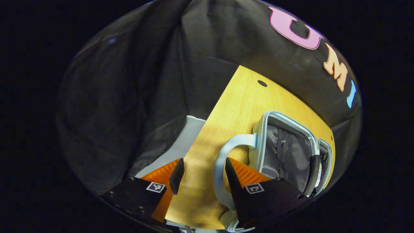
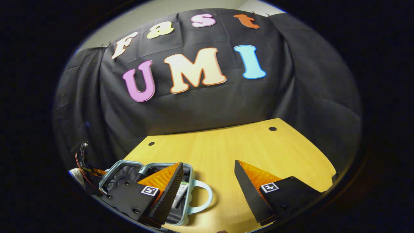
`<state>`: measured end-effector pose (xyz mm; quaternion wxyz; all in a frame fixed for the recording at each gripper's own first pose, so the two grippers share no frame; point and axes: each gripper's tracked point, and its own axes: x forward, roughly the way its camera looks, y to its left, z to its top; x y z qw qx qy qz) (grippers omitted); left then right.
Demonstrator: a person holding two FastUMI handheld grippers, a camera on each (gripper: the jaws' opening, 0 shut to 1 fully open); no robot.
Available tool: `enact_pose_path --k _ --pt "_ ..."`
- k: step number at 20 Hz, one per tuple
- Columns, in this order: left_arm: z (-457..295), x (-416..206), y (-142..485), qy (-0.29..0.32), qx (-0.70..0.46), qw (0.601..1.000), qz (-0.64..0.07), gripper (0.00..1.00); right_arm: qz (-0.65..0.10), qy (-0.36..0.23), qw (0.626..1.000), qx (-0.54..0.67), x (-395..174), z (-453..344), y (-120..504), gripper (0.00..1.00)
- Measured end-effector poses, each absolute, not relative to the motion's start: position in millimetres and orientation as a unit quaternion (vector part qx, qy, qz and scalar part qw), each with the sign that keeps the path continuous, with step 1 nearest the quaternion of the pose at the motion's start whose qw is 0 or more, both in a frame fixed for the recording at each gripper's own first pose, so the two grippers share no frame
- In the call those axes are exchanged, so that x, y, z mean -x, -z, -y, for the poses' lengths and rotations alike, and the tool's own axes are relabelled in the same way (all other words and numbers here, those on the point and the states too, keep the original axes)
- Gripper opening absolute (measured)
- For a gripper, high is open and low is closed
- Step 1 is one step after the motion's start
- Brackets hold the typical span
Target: First open the suitcase, pack the skin care products into it, and then close the suitcase.
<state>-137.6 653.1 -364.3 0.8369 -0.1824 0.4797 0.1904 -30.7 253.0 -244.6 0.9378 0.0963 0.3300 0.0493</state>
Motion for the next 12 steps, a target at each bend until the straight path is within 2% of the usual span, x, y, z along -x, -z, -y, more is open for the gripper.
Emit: enact_pose_path --k 1,3,5,6,9,12 --pt "-652.3 136.7 369.5 -0.181 0.178 0.833 -0.491 0.73 -0.332 -0.044 0.938 -0.094 35.9 -246.9 244.3 0.98" --pt "-638.8 133.2 385.1 -0.154 0.191 0.824 -0.510 0.50 -0.335 -0.034 0.939 -0.071 43.7 -234.2 246.1 0.98" --pt "-633.4 134.9 377.9 -0.151 0.195 0.814 -0.525 0.22 -0.310 -0.022 0.949 -0.057 39.6 -225.9 237.0 0.98" --pt "-634.4 131.3 378.2 -0.152 0.192 0.812 -0.529 0.16 -0.302 -0.018 0.951 -0.061 39.2 -224.4 234.4 0.98" --pt "-630.6 117.4 345.0 -0.151 0.172 0.825 -0.517 0.05 -0.296 -0.013 0.952 -0.076 37.3 -218.0 235.4 0.98" --pt "-622.5 95.0 298.2 -0.139 0.130 0.852 -0.487 0.04 -0.280 -0.027 0.957 -0.067 29.7 -213.0 231.3 0.98"
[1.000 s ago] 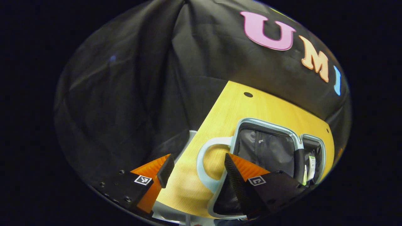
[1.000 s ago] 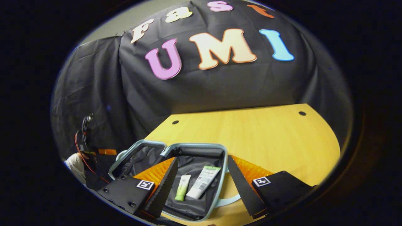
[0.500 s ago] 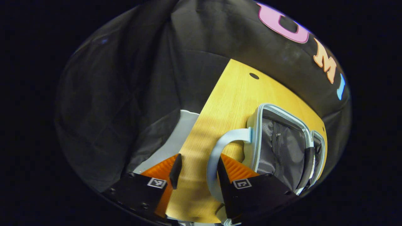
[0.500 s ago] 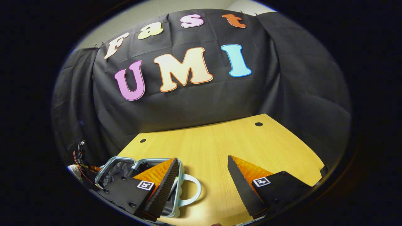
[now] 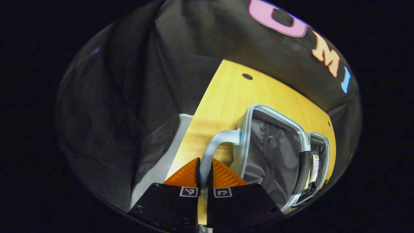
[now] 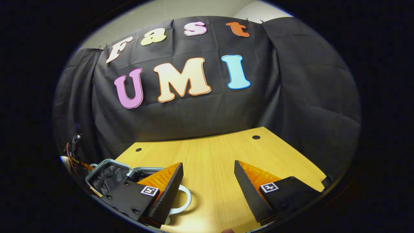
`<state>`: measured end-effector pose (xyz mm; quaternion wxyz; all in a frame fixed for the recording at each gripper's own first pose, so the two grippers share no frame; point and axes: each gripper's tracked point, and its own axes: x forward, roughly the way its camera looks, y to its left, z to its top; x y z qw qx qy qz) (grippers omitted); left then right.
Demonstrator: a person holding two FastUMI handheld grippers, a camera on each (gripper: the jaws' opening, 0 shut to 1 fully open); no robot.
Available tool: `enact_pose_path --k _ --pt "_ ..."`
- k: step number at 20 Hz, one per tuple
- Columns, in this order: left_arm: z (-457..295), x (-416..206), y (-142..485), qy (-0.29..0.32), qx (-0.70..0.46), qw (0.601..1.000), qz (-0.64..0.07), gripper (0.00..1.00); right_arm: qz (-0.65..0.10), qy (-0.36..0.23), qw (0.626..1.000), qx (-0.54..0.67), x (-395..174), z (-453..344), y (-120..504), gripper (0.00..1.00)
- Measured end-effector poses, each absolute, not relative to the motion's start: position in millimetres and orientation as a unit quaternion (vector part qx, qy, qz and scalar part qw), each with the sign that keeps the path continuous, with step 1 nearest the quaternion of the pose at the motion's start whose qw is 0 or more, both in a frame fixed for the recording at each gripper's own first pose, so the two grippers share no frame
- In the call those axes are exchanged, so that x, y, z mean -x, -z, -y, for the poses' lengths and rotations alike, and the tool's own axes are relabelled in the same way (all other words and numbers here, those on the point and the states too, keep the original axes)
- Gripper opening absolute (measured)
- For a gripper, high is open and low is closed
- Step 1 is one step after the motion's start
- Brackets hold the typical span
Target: First open the suitcase, pack the skin care products into it, and then close the suitcase.
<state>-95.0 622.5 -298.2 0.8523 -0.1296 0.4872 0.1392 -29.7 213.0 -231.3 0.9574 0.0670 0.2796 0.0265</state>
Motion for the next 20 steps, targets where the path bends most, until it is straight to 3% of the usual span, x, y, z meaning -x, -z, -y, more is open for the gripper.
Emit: enact_pose_path --k 5,6,7,10,11,12,20 --pt "-582.5 69.1 215.1 -0.117 0.071 0.891 -0.434 0.01 -0.249 -0.058 0.964 -0.071 7.4 -203.0 222.4 0.98" --pt "-573.5 62.6 199.6 -0.116 0.061 0.897 -0.422 0.01 -0.238 -0.066 0.967 -0.068 2.0 -198.6 220.0 0.93" --pt "-561.3 57.4 185.3 -0.117 0.054 0.903 -0.409 0.01 -0.228 -0.079 0.968 -0.063 -1.0 -195.4 219.3 0.98" --pt "-522.2 43.4 152.8 -0.127 0.042 0.915 -0.382 0.01 -0.230 -0.129 0.964 -0.042 -8.5 -186.0 226.0 0.98" --pt "-510.3 42.9 145.3 -0.128 0.031 0.916 -0.379 0.01 -0.228 -0.136 0.963 -0.044 -11.3 -179.2 222.7 0.94" --pt "-500.7 41.7 136.9 -0.131 0.022 0.918 -0.373 0.01 -0.222 -0.138 0.964 -0.050 -16.0 -172.5 218.9 0.98" --pt "-345.2 5.1 86.4 -0.052 0.060 0.941 -0.329 0.01 -0.205 -0.127 0.967 -0.080 -35.7 -111.6 213.0 0.98"
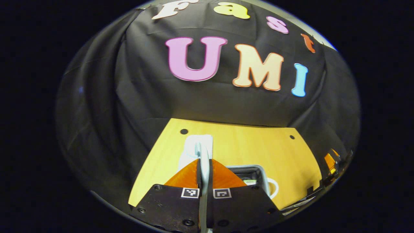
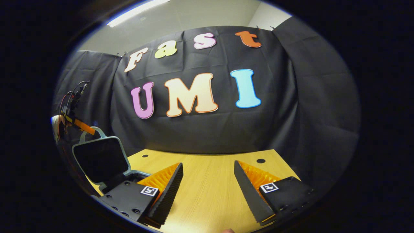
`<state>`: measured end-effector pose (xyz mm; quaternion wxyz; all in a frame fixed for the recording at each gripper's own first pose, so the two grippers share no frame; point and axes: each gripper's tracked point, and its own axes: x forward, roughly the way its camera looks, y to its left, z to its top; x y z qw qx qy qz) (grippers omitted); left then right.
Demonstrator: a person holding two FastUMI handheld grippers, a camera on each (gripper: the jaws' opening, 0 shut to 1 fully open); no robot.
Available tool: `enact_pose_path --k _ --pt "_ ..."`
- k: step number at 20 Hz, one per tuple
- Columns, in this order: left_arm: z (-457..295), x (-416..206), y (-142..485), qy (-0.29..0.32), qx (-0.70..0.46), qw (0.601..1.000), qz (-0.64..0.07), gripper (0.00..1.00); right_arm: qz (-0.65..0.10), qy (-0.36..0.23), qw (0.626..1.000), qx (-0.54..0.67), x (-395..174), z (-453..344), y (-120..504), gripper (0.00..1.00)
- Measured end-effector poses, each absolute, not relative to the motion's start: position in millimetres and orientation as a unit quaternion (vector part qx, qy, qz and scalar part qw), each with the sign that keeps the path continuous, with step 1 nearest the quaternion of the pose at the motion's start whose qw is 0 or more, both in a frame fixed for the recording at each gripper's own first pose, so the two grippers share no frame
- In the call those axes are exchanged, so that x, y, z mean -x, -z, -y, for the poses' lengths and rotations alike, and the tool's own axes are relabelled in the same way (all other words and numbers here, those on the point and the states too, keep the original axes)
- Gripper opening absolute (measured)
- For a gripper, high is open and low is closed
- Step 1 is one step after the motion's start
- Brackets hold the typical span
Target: First open the suitcase, pack the skin care products into it, and then close the suitcase.
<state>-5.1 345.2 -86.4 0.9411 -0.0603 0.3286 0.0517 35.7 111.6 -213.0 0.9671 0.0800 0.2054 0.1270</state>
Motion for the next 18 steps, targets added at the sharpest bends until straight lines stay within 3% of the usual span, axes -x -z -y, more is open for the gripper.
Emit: enact_pose_path --k 9,12,13,14,18 --pt "-167.9 -16.4 135.3 0.078 0.127 0.929 -0.339 0.01 -0.198 -0.121 0.970 -0.076 -32.0 -66.9 201.7 0.98" --pt "-135.0 -12.8 164.8 0.089 0.122 0.923 -0.352 0.02 -0.203 -0.121 0.969 -0.069 -24.5 -50.9 203.7 0.98" --pt "-126.1 -13.3 174.5 0.090 0.123 0.922 -0.356 0.02 -0.204 -0.123 0.969 -0.064 -22.8 -45.0 206.2 0.93" --pt "-117.8 -11.7 185.9 0.087 0.124 0.918 -0.366 0.02 -0.201 -0.123 0.970 -0.057 -23.4 -37.1 206.3 0.98" --pt "-94.2 -14.9 223.7 0.063 0.104 0.918 -0.377 0.02 -0.196 -0.126 0.970 -0.061 -25.5 -13.4 209.9 0.98"
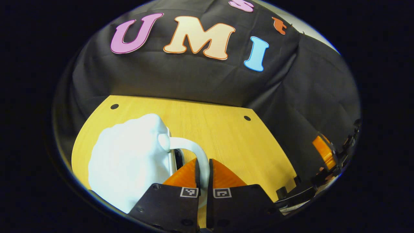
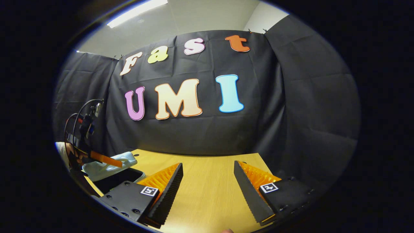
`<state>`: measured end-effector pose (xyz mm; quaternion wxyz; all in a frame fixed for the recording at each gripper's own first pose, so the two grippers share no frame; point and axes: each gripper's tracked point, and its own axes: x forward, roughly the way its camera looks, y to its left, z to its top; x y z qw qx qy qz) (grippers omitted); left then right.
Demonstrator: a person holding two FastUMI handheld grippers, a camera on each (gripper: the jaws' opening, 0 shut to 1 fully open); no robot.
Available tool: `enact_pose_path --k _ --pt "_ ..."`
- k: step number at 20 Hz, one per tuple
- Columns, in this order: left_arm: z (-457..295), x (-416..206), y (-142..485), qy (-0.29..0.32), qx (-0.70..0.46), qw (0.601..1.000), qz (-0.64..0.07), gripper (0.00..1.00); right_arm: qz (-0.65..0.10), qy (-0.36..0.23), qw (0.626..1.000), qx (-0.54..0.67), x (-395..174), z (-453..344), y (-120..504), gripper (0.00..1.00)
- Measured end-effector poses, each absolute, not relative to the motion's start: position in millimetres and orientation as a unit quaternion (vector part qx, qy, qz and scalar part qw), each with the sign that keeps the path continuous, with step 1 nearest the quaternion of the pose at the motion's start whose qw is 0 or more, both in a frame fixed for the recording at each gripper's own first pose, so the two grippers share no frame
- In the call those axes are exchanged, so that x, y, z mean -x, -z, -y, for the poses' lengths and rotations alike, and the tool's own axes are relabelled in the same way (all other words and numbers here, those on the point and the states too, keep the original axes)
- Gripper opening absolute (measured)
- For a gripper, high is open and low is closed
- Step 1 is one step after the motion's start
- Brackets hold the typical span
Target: First open the suitcase, pack the skin care products into it, and then close the suitcase.
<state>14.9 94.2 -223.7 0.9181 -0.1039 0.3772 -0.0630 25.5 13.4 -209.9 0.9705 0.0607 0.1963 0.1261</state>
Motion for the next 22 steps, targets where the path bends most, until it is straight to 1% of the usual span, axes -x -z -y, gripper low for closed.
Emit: enact_pose_path --k 2,3,4,5,6,7,8,10,11,12,13,16,20,21,22 --pt "-82.0 -13.4 242.6 0.053 0.083 0.917 -0.387 0.07 -0.193 -0.135 0.970 -0.057 -27.0 -4.0 210.1 0.98" --pt "-78.2 -8.9 246.1 0.044 0.068 0.916 -0.392 0.14 -0.190 -0.137 0.971 -0.057 -28.3 1.1 207.3 0.98" --pt "-70.7 -9.1 246.6 0.041 0.058 0.921 -0.384 0.17 -0.185 -0.131 0.972 -0.058 -32.5 7.7 203.5 0.98" --pt "-61.2 -9.9 241.6 0.043 0.053 0.925 -0.374 0.17 -0.179 -0.122 0.974 -0.060 -37.0 16.2 199.3 0.98" --pt "-52.4 -10.5 233.4 0.042 0.047 0.929 -0.364 0.28 -0.178 -0.116 0.975 -0.067 -38.2 20.9 195.3 0.98" --pt "-46.1 -10.3 222.0 0.038 0.039 0.936 -0.347 0.42 -0.177 -0.111 0.975 -0.074 -39.7 24.4 190.3 0.98" --pt "-40.2 -14.5 202.7 0.027 0.026 0.949 -0.313 0.53 -0.172 -0.106 0.976 -0.079 -42.1 27.4 185.2 0.98" --pt "-41.0 -27.9 154.5 -0.004 -0.012 0.975 -0.222 0.80 -0.158 -0.092 0.980 -0.076 -47.6 31.4 176.6 0.98" --pt "-40.6 -34.6 129.6 -0.011 -0.027 0.983 -0.182 0.95 -0.143 -0.083 0.984 -0.071 -53.5 32.4 168.9 0.98" --pt "-33.6 -39.1 116.2 -0.018 -0.034 0.987 -0.156 0.99 -0.137 -0.079 0.985 -0.068 -55.1 29.9 162.0 0.98" --pt "-23.7 -42.3 103.9 -0.017 -0.030 0.990 -0.138 0.96 -0.133 -0.078 0.986 -0.068 -56.3 26.6 154.7 0.97" --pt "-8.3 -47.3 68.9 -0.005 0.005 0.994 -0.109 0.97 -0.115 -0.080 0.987 -0.072 -57.5 15.1 127.2 0.98" --pt "-9.3 -39.1 23.9 0.006 0.004 0.998 -0.055 0.97 -0.080 -0.080 0.990 -0.088 -45.4 2.5 91.1 0.98" --pt "-11.2 -35.2 19.2 0.004 -0.002 0.999 -0.048 0.97 -0.074 -0.079 0.991 -0.084 -43.5 0.5 87.3 0.94" --pt "-14.1 -31.4 15.8 0.000 -0.010 0.999 -0.041 0.97 -0.072 -0.077 0.991 -0.081 -41.2 0.2 85.0 0.97"
